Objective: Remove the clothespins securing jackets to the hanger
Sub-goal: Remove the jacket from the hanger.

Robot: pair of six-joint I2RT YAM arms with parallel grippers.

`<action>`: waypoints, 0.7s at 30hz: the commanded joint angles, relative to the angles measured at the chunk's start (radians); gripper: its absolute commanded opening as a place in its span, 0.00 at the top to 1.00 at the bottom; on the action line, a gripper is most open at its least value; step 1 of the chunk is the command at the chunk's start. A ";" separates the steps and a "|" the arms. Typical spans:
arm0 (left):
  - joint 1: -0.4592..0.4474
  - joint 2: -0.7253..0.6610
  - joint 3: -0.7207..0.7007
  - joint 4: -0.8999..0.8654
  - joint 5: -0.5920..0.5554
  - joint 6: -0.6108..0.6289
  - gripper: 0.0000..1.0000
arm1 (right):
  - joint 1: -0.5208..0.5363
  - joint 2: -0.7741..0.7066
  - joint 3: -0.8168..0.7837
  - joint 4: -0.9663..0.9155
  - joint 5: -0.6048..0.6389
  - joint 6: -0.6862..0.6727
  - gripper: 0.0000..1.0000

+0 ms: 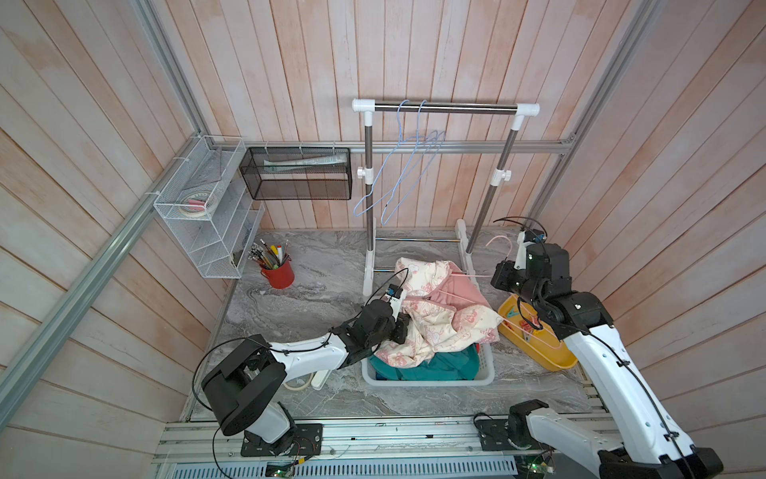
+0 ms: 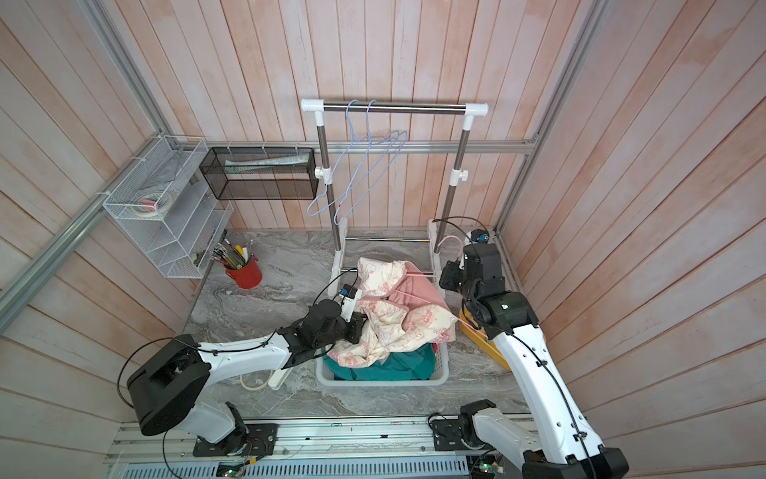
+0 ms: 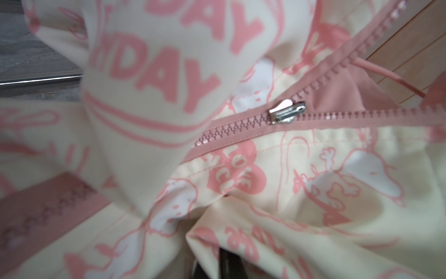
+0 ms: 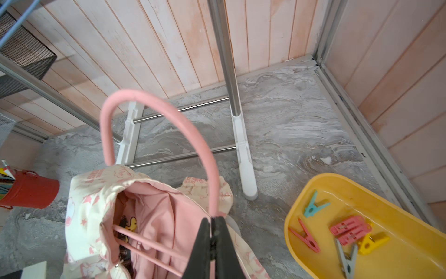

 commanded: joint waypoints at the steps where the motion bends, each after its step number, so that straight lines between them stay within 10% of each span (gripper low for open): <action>1: -0.009 0.005 -0.046 -0.085 -0.042 -0.029 1.00 | -0.030 -0.032 0.038 -0.138 0.098 0.028 1.00; 13: -0.006 -0.073 -0.024 -0.160 0.032 0.027 0.98 | -0.120 -0.161 0.154 -0.132 0.026 0.039 1.00; 21: 0.002 -0.262 0.019 -0.232 0.164 0.070 0.52 | -0.120 -0.156 0.190 -0.048 -0.149 -0.020 1.00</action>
